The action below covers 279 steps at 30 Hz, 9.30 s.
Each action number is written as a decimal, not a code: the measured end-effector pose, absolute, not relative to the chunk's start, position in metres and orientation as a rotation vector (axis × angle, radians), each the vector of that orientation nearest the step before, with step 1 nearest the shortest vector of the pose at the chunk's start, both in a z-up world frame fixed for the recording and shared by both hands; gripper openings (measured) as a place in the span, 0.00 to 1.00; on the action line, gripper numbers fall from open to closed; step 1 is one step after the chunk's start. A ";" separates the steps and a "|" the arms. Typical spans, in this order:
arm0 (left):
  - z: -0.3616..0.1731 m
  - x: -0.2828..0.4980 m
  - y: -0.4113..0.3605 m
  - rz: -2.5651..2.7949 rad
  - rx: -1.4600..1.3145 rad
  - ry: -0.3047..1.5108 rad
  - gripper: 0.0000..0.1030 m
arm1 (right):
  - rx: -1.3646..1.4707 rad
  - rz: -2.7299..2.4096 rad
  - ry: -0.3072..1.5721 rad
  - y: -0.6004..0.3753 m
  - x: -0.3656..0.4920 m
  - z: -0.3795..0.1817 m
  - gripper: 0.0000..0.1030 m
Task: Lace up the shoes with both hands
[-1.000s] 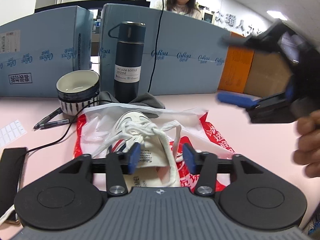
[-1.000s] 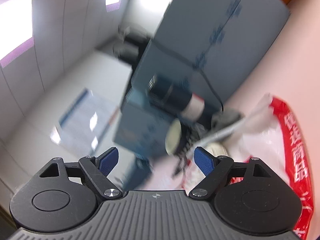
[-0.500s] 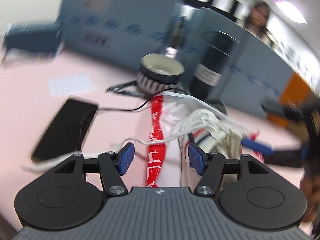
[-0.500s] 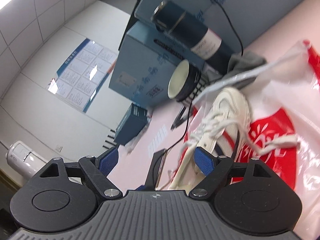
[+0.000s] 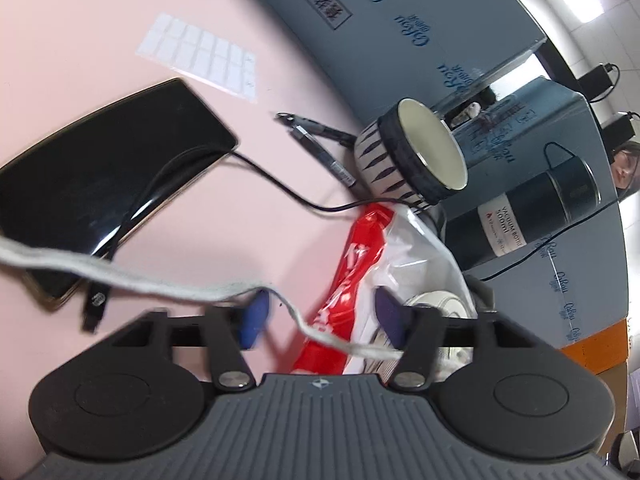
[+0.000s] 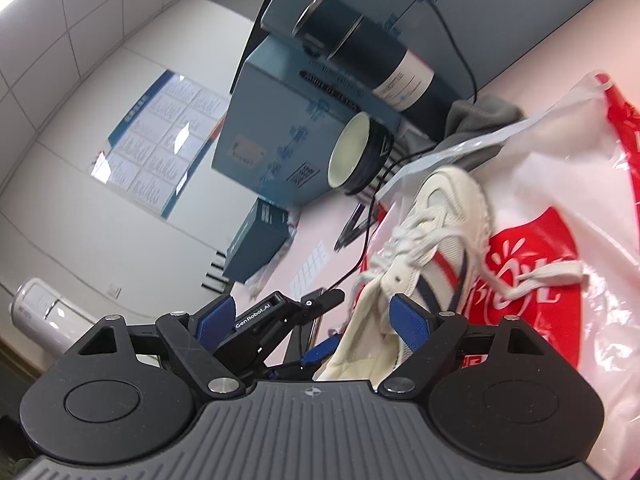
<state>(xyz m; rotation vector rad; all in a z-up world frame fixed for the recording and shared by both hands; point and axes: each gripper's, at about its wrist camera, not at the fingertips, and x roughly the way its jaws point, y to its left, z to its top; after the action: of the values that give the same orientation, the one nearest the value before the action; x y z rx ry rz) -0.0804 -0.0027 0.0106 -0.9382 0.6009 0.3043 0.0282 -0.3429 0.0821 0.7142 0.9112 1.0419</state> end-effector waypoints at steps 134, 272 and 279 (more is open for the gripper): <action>0.060 0.032 -0.021 -0.712 -0.050 0.672 0.01 | 0.420 0.651 0.714 -0.326 -0.008 0.094 0.82; 0.087 -0.022 -0.108 -0.821 0.306 0.642 0.03 | 0.608 0.801 0.885 -0.342 0.017 0.050 0.15; 0.090 -0.020 -0.104 -0.801 0.252 0.645 0.04 | 0.219 0.828 0.768 -0.312 -0.001 0.075 0.19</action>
<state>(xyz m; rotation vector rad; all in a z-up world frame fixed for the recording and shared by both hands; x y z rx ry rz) -0.0202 -0.1039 0.0897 0.2518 0.6451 -0.8014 -0.0014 -0.3121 0.0748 0.2192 0.7685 0.8281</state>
